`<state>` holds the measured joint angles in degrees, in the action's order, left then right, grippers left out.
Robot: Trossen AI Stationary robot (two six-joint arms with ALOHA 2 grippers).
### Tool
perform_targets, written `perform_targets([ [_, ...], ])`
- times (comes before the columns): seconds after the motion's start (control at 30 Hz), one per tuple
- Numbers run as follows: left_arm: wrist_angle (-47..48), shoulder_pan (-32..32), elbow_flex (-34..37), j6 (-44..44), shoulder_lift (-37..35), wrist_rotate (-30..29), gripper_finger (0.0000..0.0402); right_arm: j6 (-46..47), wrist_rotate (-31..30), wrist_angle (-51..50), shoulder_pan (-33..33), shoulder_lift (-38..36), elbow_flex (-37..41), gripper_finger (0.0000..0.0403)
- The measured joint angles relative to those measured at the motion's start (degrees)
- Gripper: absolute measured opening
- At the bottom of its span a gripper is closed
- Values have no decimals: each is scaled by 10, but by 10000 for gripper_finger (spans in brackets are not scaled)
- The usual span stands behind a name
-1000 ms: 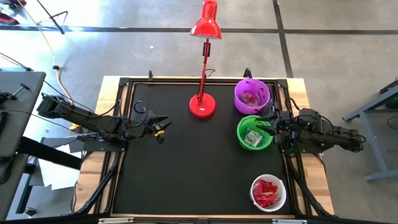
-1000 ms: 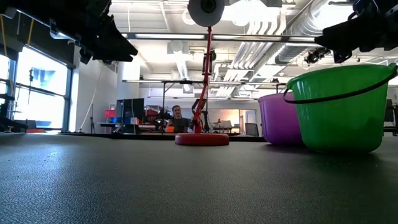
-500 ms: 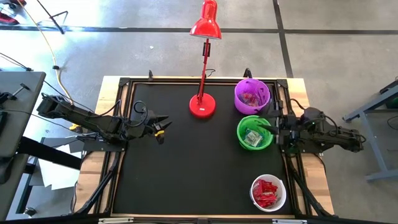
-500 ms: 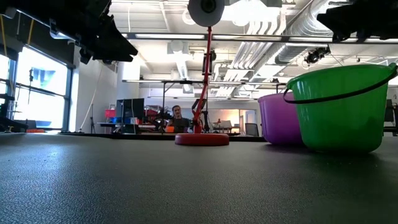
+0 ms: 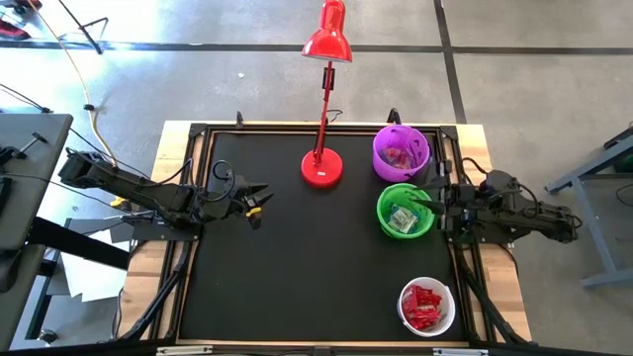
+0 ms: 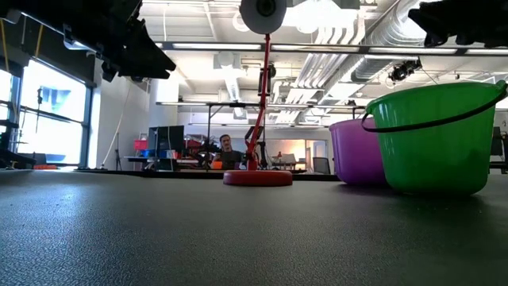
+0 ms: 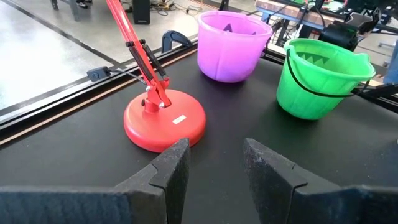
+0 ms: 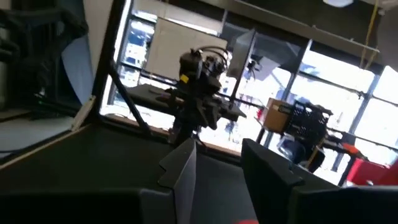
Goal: Organize candy in baskets
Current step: Return to Home Position
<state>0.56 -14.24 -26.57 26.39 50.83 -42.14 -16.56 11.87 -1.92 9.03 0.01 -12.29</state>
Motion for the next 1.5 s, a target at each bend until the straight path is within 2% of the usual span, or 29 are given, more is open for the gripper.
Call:
perform_targets([
  [0.17,0,0,0,0,0,0,136,33,22,13,25,0,0,107],
  [0.33,0,0,0,0,0,0,136,128,21,17,41,0,0,96],
  [0.5,0,0,0,0,0,0,136,151,7,35,40,0,6,94],
  [0.67,0,0,0,0,0,0,136,151,1,270,28,1,117,94],
  [0.8,0,0,0,0,0,0,136,142,-9,215,28,1,100,94],
  [0.97,0,0,0,0,0,0,136,141,-10,232,28,1,115,94],
  [1.5,0,0,0,0,0,0,136,156,-11,199,28,3,117,94],
])
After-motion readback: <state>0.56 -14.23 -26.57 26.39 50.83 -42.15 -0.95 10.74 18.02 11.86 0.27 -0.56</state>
